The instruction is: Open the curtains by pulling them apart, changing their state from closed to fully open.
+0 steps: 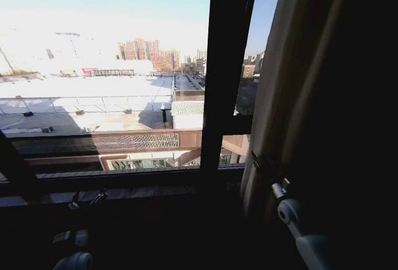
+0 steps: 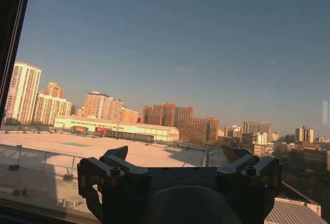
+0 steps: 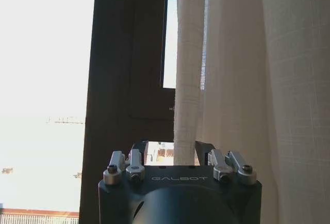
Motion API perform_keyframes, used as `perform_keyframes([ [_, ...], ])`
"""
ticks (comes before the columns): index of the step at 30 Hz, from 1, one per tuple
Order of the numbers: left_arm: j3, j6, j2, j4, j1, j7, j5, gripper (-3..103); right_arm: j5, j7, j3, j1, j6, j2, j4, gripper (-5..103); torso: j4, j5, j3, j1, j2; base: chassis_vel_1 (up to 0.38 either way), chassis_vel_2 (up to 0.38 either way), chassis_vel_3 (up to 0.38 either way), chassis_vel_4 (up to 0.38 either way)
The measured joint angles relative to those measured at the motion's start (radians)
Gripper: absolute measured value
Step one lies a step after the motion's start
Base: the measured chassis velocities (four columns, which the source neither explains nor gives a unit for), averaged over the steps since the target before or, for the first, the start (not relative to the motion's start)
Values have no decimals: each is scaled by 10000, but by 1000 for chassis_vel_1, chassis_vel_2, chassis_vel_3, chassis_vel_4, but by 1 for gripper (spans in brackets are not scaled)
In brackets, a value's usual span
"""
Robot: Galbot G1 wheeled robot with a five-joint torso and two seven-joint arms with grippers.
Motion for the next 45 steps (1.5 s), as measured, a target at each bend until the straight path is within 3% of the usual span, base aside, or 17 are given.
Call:
perform_keyframes([
  [3,0,0,0,0,0,0,0,100,-237,-37,53,-306,25,39,187,54,-3,0,0,0,0,0,0,0,0],
  [6,0,0,0,0,0,0,0,100,-586,-14,86,-658,56,61,452,71,0,0,-1,0,0,0,0,0,0],
  [7,0,0,0,0,0,0,0,100,-586,-14,86,-658,56,61,452,71,0,0,-1,0,0,0,0,0,0],
  [9,0,0,0,0,0,0,0,100,-919,-28,63,-875,155,82,490,82,0,0,0,0,0,0,0,0,0],
  [11,0,0,0,0,0,0,0,100,-940,-28,59,-891,159,88,492,82,-1,0,0,0,0,0,0,0,0],
  [15,0,0,0,0,0,0,0,100,-1078,27,-55,-1017,214,330,546,99,0,2,-1,0,0,0,0,0,0],
  [45,1,0,0,0,0,0,0,100,-1082,112,-74,-1055,17,385,632,100,-2,1,1,3,-1,9,4,-9,-4],
])
